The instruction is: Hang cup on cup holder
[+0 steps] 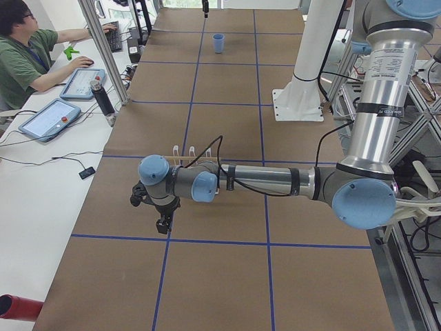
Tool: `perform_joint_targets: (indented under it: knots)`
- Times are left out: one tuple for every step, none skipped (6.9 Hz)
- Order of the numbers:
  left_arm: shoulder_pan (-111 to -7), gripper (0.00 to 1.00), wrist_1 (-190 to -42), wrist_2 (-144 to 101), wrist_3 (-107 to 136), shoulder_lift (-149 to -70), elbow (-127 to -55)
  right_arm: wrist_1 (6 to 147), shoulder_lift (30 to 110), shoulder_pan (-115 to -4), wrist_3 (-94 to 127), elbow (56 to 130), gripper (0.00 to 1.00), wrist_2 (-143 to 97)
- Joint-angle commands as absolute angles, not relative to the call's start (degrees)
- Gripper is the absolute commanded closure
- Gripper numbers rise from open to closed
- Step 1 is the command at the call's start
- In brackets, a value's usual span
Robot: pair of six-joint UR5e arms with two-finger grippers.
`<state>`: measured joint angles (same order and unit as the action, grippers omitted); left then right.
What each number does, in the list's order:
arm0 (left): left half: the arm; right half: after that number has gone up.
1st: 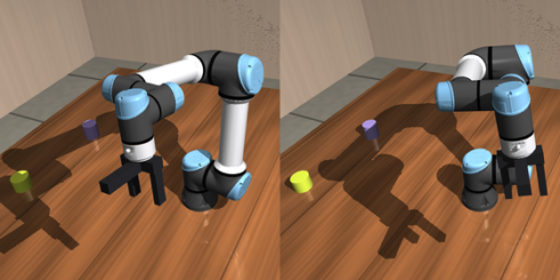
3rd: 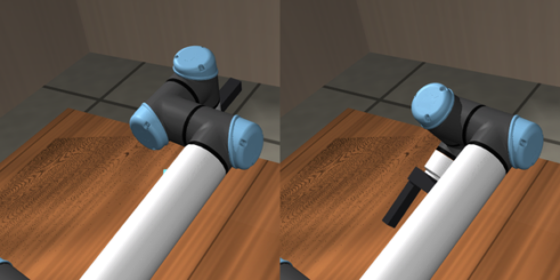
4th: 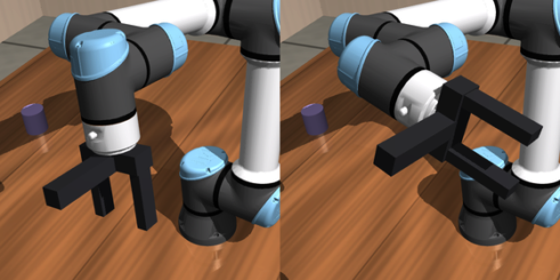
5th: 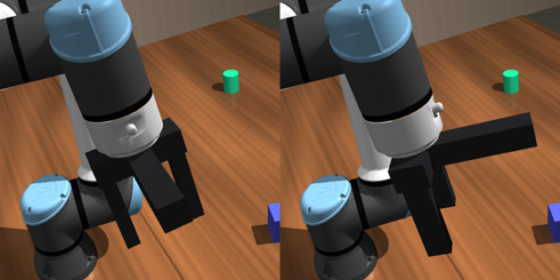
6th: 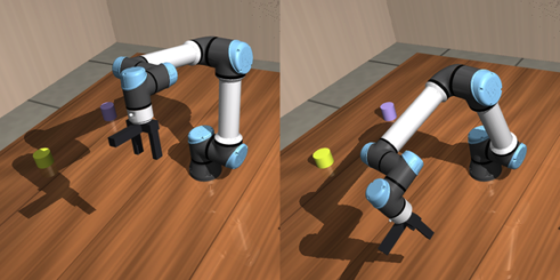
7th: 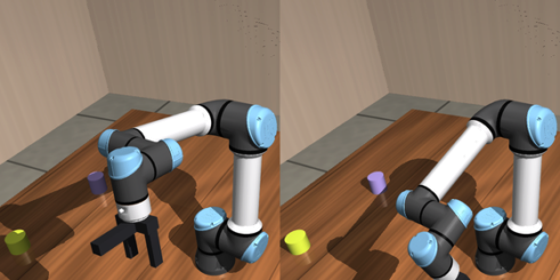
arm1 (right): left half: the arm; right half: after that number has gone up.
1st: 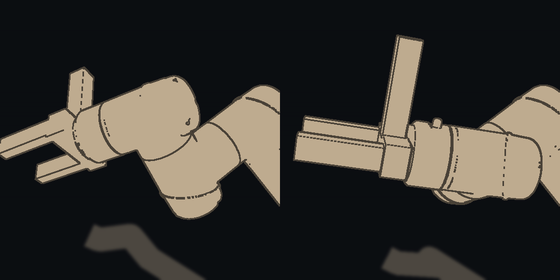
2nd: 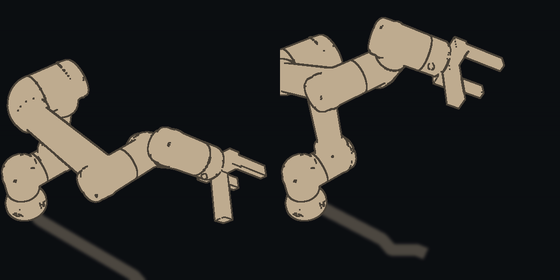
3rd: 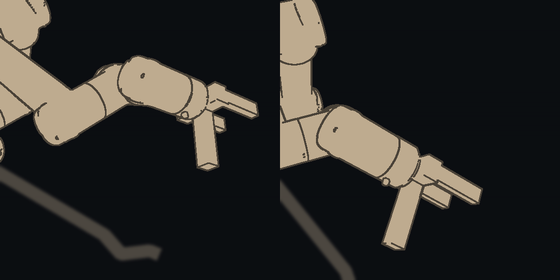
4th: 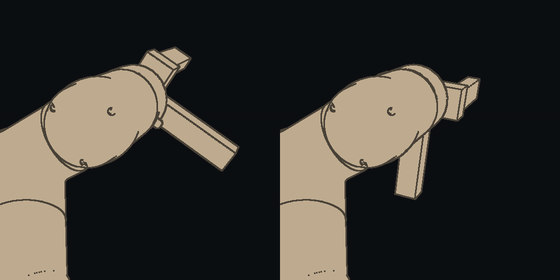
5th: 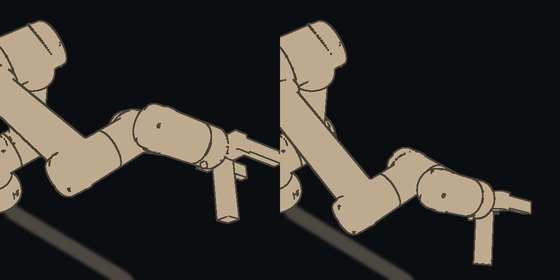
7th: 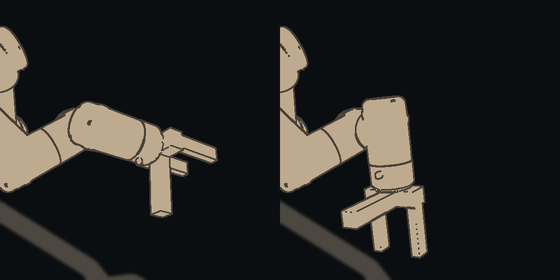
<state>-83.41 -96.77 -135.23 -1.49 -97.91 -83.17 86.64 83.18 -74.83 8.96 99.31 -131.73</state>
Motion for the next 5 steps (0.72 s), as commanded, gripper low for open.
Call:
perform_joint_targets:
  knots:
    - [-83.4, 0.01, -96.8, -135.3, -1.5, -97.9, -83.0, 79.0, 85.1, -70.0, 9.0, 97.6, 0.0, -131.7]
    - [-83.4, 0.01, -96.8, -135.3, -1.5, -97.9, -83.0, 78.1, 85.3, -69.4, 8.8, 97.6, 0.0, -132.1]
    - [-83.4, 0.01, -96.8, -135.2, -1.5, -97.9, -83.0, 78.1, 85.6, -68.2, 8.8, 97.6, 0.0, -134.4]
    - [-83.4, 0.01, -96.8, -135.2, -1.5, -97.9, -83.0, 78.1, 85.6, -67.4, 8.8, 97.6, 0.0, -135.9]
    - [-83.4, 0.01, -96.8, -135.3, -1.5, -97.9, -83.1, 78.7, 85.8, -65.8, 8.8, 97.4, 0.0, -135.8]
